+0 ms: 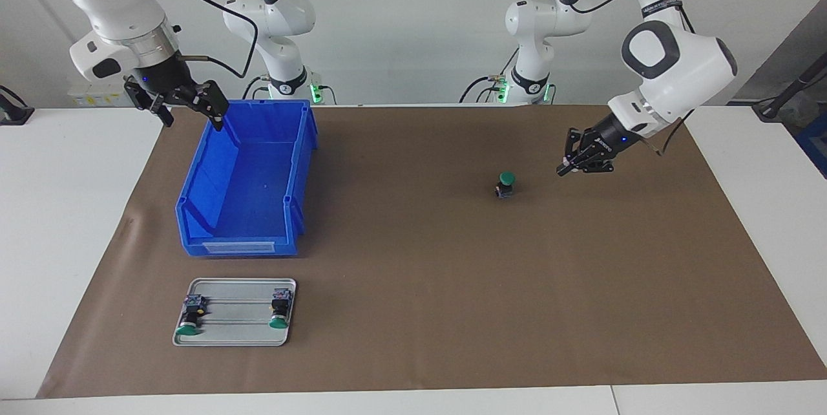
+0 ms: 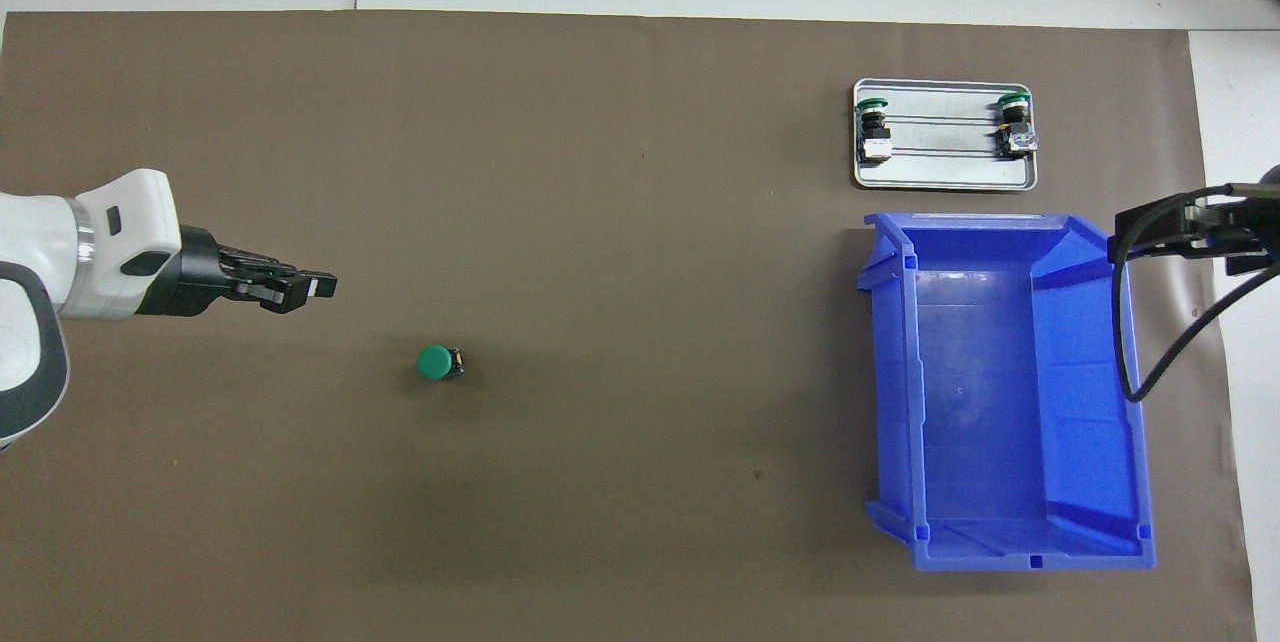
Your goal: Place and press button with both arms
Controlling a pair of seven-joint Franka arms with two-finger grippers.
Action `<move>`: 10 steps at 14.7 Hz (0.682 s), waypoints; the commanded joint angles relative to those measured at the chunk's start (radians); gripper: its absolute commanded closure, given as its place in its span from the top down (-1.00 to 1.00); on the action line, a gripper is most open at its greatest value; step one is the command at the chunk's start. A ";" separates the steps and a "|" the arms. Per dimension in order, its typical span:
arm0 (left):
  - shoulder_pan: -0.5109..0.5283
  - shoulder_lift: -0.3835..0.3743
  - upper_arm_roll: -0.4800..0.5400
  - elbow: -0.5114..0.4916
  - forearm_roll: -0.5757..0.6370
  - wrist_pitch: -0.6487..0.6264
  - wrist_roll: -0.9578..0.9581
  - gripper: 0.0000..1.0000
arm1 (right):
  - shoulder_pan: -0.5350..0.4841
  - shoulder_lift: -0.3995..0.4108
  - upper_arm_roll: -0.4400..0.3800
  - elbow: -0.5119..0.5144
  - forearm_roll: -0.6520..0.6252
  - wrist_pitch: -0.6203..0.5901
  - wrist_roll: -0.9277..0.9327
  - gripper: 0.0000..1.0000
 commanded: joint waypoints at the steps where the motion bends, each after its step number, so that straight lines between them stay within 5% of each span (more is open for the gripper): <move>1: -0.135 0.010 0.012 -0.018 0.156 0.111 -0.222 -1.00 | -0.012 -0.010 0.007 -0.017 0.015 0.016 -0.021 1.00; 10: -0.290 0.020 0.012 -0.127 0.431 0.148 -0.391 -1.00 | -0.014 -0.010 0.007 -0.017 0.015 0.018 -0.022 1.00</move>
